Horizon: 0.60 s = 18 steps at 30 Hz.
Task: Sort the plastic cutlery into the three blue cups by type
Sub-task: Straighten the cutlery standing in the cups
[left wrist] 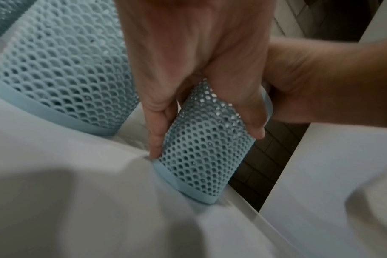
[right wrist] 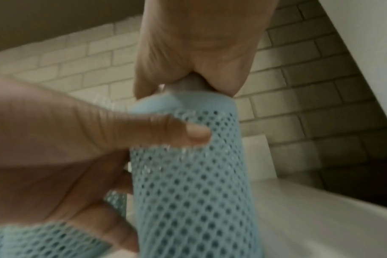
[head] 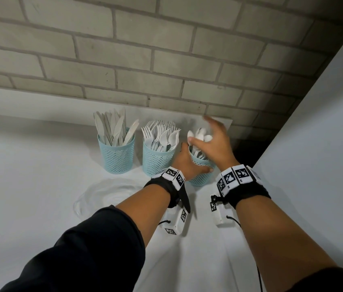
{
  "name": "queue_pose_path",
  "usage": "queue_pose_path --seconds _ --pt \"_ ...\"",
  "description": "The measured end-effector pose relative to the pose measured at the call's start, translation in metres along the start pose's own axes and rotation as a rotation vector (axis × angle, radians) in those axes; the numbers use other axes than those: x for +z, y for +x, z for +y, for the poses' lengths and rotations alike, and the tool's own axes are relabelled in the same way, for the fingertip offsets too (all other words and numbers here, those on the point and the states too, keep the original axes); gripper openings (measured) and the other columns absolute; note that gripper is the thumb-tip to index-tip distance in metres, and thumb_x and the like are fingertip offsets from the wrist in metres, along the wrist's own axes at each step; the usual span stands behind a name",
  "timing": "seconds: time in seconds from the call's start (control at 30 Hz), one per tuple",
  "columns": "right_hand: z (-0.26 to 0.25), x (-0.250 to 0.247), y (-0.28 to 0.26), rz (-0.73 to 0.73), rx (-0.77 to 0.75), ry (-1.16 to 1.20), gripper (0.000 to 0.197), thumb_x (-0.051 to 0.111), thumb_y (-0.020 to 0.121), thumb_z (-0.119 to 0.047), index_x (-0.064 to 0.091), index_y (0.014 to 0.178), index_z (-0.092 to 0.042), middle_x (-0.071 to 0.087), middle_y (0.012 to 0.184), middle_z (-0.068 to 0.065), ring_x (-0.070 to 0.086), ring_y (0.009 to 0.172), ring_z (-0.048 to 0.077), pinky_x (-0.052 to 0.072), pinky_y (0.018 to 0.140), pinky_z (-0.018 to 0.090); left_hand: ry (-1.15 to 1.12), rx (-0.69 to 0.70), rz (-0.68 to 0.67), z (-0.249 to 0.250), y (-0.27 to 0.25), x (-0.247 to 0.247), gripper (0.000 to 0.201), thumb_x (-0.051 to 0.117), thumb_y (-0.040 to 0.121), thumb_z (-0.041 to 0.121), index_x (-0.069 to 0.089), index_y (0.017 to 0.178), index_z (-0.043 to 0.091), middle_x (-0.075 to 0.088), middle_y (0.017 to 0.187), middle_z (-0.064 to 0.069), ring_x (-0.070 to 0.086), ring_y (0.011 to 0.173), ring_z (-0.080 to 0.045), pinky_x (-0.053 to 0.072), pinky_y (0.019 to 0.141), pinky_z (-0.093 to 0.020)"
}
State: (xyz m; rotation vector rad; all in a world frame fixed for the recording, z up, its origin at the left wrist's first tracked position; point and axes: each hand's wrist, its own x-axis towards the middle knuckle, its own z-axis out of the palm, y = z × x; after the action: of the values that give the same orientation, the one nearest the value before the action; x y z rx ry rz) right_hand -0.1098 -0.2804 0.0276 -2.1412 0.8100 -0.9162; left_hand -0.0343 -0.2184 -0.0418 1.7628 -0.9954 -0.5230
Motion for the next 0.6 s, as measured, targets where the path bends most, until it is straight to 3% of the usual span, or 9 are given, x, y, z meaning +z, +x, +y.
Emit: queue_pose_path --seconds 0.07,0.1,0.2,0.3,0.33,0.4,0.47,0.53,0.6 --pt "0.002 0.003 -0.007 0.153 0.071 0.087 0.090 0.082 0.068 -0.028 0.030 0.142 -0.027 0.030 0.146 0.003 0.037 0.120 0.008 0.034 0.093 0.016 0.002 -0.010 -0.012 -0.001 0.001 0.000 0.099 0.089 0.047 0.039 0.034 0.126 0.014 0.051 0.121 -0.002 0.053 0.112 -0.019 0.046 0.098 -0.039" --pt "0.003 0.004 -0.010 0.157 0.078 0.117 0.099 0.084 0.066 -0.028 0.023 0.144 -0.029 0.028 0.147 0.005 0.036 0.123 0.010 0.034 0.094 0.020 0.005 -0.014 -0.019 0.000 0.000 -0.001 0.097 0.088 0.050 0.036 0.034 0.127 0.013 0.051 0.121 -0.002 0.053 0.111 -0.019 0.046 0.098 -0.038" --pt "0.004 0.003 -0.017 0.008 0.081 0.122 0.119 0.087 0.061 -0.029 0.004 0.146 -0.038 0.037 0.146 0.011 0.040 0.132 0.020 0.037 0.100 0.028 -0.005 0.016 -0.001 0.000 0.001 0.001 0.098 0.085 0.050 0.038 0.037 0.129 0.011 0.050 0.124 -0.003 0.050 0.118 -0.019 0.044 0.103 -0.038" --pt "0.001 0.002 -0.014 -0.057 0.116 0.081 0.122 0.086 0.063 -0.031 -0.004 0.145 -0.042 0.043 0.143 0.014 0.043 0.132 0.024 0.038 0.102 0.032 -0.019 0.002 0.004 0.002 0.001 0.001 0.096 0.087 0.055 0.029 0.034 0.132 0.009 0.048 0.129 -0.004 0.047 0.122 -0.020 0.041 0.105 -0.036" --pt "0.000 0.004 -0.013 -0.036 0.127 0.065 0.117 0.084 0.065 -0.030 0.001 0.146 -0.040 0.047 0.140 0.014 0.046 0.128 0.025 0.040 0.101 0.033 -0.026 0.002 0.000 0.001 0.002 0.000 0.093 0.087 0.056 0.027 0.034 0.130 0.010 0.049 0.127 -0.004 0.049 0.120 -0.020 0.042 0.103 -0.035" --pt "-0.003 0.009 -0.009 0.036 0.128 0.046 0.093 0.081 0.069 -0.028 0.024 0.143 -0.032 0.057 0.125 0.009 0.057 0.111 0.022 0.049 0.091 0.033 -0.028 0.007 -0.012 0.000 0.002 -0.002 0.092 0.087 0.055 0.028 0.034 0.128 0.011 0.050 0.125 -0.005 0.051 0.116 -0.021 0.043 0.100 -0.034" --pt "-0.001 0.009 -0.006 0.120 0.115 0.099 0.065 0.079 0.072 -0.022 0.047 0.129 -0.023 0.059 0.113 0.002 0.060 0.099 0.016 0.053 0.087 0.033 -0.019 0.003 -0.017 -0.001 0.001 -0.003 0.093 0.089 0.053 0.031 0.034 0.126 0.012 0.051 0.122 -0.005 0.052 0.113 -0.022 0.045 0.098 -0.038" --pt "0.001 0.004 -0.002 0.207 0.086 0.165 0.049 0.078 0.072 -0.018 0.057 0.117 -0.019 0.062 0.114 0.003 0.061 0.100 0.015 0.053 0.091 0.035 -0.018 -0.008 -0.025 -0.001 0.001 -0.003 0.093 0.090 0.051 0.033 0.034 0.124 0.013 0.053 0.119 -0.005 0.055 0.110 -0.021 0.047 0.096 -0.041" --pt "0.001 -0.003 0.002 0.259 0.048 0.205 0.041 0.078 0.073 -0.019 0.061 0.110 -0.017 0.063 0.113 0.007 0.062 0.099 0.015 0.053 0.088 0.029 -0.023 0.000 -0.033 -0.001 0.001 -0.004 0.094 0.089 0.052 0.033 0.033 0.125 0.013 0.053 0.121 -0.005 0.054 0.112 -0.021 0.046 0.098 -0.040"
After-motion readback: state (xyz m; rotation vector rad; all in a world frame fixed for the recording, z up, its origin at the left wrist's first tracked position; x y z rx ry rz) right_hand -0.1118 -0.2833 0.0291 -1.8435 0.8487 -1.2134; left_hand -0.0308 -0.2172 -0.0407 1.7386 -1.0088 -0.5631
